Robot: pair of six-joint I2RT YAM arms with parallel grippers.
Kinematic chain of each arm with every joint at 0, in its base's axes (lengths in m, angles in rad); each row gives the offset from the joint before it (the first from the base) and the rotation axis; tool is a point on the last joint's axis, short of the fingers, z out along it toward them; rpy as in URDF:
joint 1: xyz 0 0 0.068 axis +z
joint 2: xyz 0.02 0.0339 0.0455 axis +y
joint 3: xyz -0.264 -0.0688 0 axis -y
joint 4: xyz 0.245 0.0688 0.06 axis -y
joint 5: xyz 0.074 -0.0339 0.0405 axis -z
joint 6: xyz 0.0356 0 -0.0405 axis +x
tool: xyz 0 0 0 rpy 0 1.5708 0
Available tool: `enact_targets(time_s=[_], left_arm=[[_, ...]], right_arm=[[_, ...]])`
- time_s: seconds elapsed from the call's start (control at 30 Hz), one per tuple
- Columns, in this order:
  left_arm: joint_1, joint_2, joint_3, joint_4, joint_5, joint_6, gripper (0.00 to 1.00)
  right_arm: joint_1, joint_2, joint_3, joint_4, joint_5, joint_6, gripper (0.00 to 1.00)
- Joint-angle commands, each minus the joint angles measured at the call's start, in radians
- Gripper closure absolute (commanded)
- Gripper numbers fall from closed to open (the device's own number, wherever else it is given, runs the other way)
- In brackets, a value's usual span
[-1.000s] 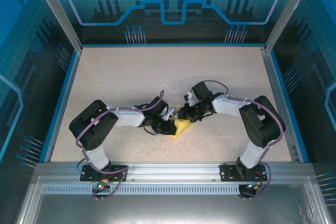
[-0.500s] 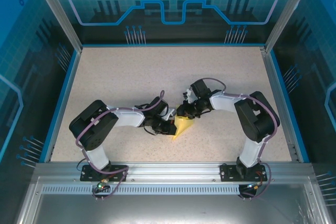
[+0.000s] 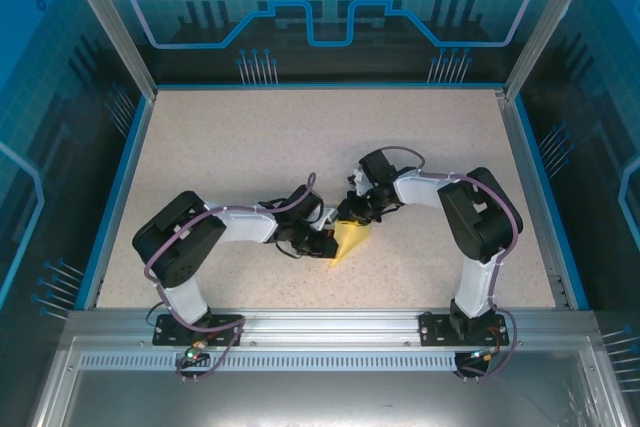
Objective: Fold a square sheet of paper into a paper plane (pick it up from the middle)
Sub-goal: Fourth fold the wing at the center of the table.
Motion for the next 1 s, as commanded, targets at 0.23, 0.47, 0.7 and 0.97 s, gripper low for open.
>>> enact_targets(time_s=[0.23,0.47,0.7,0.97], left_arm=[[-0.051,-0.015,0.017,-0.109,-0.039,0.01,1.0],[-0.082,-0.06,0.014,-0.152,-0.071,-0.014,1.0],[-0.114,-0.079,0.014,-0.195,-0.113,-0.042,1.0],[-0.123,-0.062,0.007,-0.212,-0.16,-0.053,1.0]], right_arm=[[-0.018,0.025,-0.015,-0.049,0.035,-0.043,0.8],[-0.027,0.034,-0.028,-0.051,0.037,-0.064,0.82],[-0.032,0.039,-0.036,-0.041,0.028,-0.076,0.83],[-0.037,0.046,-0.044,-0.032,0.017,-0.087,0.83]])
